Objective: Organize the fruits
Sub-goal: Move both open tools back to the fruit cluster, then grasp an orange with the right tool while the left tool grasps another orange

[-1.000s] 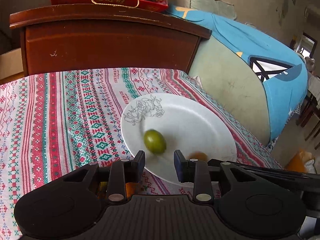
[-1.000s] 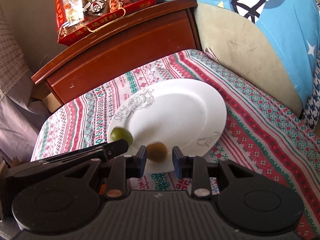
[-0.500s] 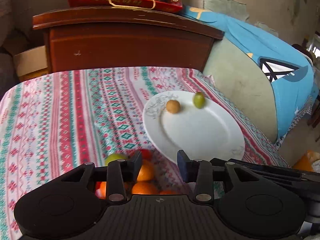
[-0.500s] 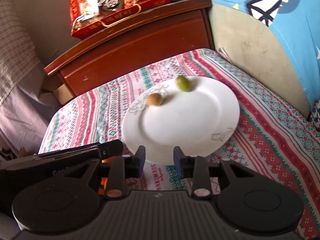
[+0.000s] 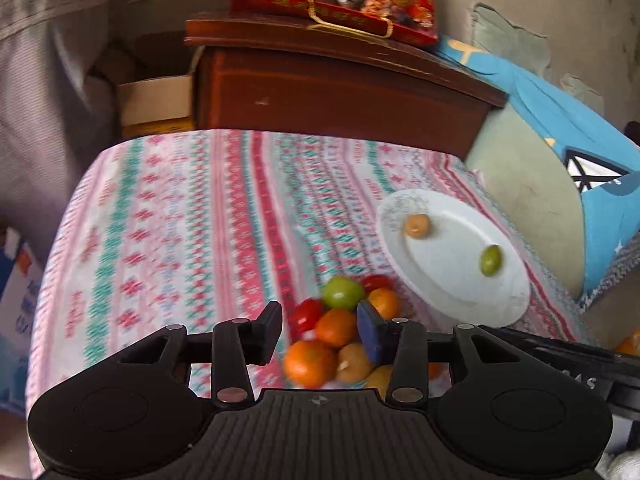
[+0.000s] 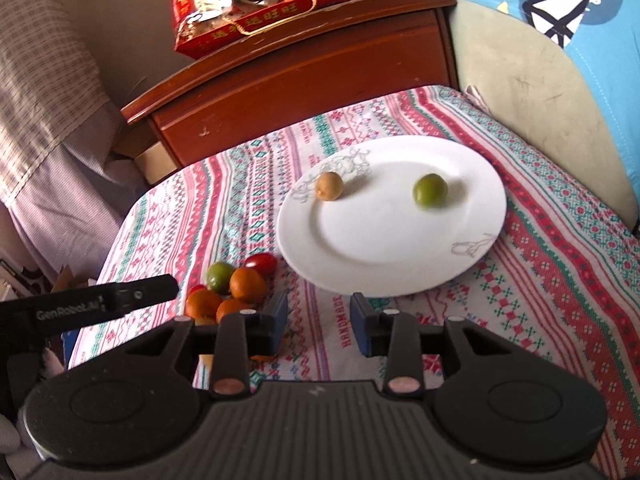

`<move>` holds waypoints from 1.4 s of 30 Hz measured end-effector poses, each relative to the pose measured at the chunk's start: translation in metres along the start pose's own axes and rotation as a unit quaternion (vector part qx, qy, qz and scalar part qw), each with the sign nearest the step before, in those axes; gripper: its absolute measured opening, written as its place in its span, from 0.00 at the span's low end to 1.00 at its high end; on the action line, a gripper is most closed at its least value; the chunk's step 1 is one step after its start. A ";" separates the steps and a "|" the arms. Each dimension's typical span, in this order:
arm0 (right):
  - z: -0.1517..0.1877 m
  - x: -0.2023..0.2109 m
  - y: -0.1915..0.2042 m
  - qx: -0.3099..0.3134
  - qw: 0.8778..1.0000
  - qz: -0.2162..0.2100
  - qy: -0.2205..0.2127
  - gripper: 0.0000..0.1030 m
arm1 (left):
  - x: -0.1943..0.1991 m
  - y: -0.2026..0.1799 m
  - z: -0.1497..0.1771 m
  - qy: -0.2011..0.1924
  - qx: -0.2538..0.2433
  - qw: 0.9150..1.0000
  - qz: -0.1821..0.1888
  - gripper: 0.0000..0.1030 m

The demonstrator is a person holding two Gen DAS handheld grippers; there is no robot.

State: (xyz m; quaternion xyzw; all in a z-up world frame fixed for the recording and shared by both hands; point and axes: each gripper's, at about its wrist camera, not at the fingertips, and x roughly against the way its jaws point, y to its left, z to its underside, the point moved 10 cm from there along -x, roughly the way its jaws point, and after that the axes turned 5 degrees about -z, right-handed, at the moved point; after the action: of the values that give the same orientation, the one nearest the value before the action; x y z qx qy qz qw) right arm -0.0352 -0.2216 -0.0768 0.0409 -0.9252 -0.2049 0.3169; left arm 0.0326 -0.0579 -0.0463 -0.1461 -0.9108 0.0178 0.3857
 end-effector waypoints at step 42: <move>0.022 -0.030 0.022 0.012 0.999 -0.014 0.045 0.33 | -0.025 -0.001 0.035 -0.005 -0.085 0.996 -0.007 0.40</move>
State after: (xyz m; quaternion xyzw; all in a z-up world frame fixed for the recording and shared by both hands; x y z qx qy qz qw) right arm -0.0230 -0.1874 -0.1008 0.0665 -0.9115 -0.1960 0.3553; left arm 0.0243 -0.0628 -0.0882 -0.1720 -0.9119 -0.0615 0.3674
